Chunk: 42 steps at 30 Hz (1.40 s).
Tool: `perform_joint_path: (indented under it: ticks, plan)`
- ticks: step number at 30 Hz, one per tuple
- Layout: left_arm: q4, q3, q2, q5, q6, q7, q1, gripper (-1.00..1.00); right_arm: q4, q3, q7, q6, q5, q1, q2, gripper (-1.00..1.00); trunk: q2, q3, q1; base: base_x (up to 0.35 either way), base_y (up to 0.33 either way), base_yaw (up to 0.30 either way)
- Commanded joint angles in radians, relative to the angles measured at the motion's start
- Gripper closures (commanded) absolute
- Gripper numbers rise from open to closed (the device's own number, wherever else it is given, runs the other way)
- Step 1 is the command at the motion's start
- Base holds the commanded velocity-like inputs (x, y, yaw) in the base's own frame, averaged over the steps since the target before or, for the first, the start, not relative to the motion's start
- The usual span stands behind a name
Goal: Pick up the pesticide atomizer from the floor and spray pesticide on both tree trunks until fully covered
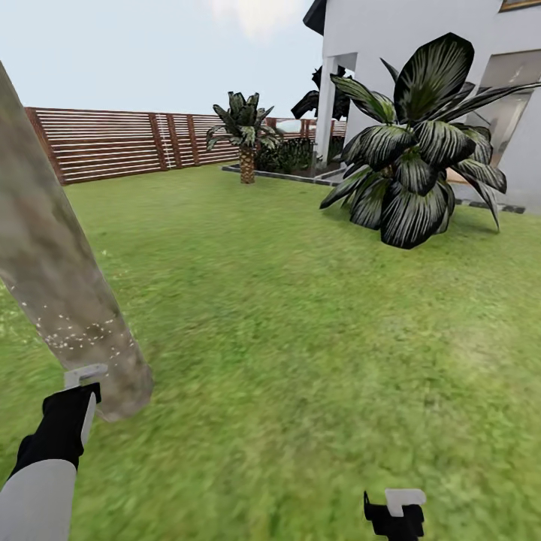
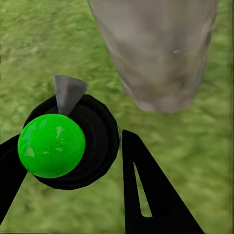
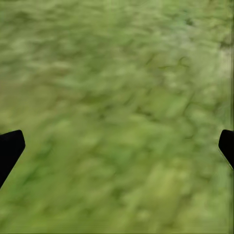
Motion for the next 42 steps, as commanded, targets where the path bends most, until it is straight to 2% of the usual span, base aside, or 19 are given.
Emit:
perform_joint_path:
  ticks: [1,8,15,18,19,20,22,25,42]
  plan:
    - [-0.004,0.000,0.000,-0.003,0.005,0.000,-0.001,1.00,0.001,0.006,-0.009,0.000,0.006,0.000,0.000,-1.00,0.000,-0.001,0.000,0.107,-0.259,0.172]
    - [-0.014,-0.005,0.000,0.000,0.011,-0.009,-0.007,1.00,0.001,0.005,-0.011,0.001,0.006,0.000,0.000,-1.00,0.000,-0.001,0.000,0.156,-0.233,0.258]
    - [-0.048,-0.018,0.000,0.001,0.029,-0.015,-0.033,1.00,0.001,0.005,-0.011,0.001,0.006,0.000,0.000,-1.00,0.000,-0.001,0.000,0.067,-0.020,0.275]
    - [-0.057,-0.023,-0.001,0.001,0.104,-0.016,-0.085,1.00,0.001,0.005,-0.011,0.001,0.006,0.000,-0.001,-1.00,0.000,-0.001,0.000,0.001,0.000,0.275]
    - [-0.058,-0.032,-0.001,0.001,0.123,-0.017,-0.096,1.00,0.001,0.005,-0.011,0.001,0.006,0.000,0.000,-1.00,0.000,-0.001,0.000,0.000,0.000,0.275]
    - [-0.059,-0.073,-0.002,0.000,0.136,-0.016,-0.103,1.00,0.001,0.005,-0.011,0.001,0.006,0.000,-0.001,-1.00,0.000,-0.001,0.000,0.000,0.000,0.261]
    - [-0.062,-0.133,-0.002,0.001,0.139,-0.014,-0.100,1.00,0.001,0.005,-0.011,0.001,0.006,0.000,0.000,-1.00,0.000,-0.001,0.000,0.000,0.000,0.234]
    - [-0.089,-0.162,-0.003,0.001,0.141,-0.012,-0.098,1.00,0.001,0.005,-0.011,0.001,0.007,0.000,-0.002,-1.00,0.000,-0.001,0.000,0.037,-0.037,0.119]
    - [-0.105,-0.165,-0.002,0.001,0.142,-0.010,-0.102,1.00,0.031,0.005,-0.012,0.000,0.006,-0.001,-0.004,-1.00,0.000,-0.001,0.000,0.230,-0.180,0.002]
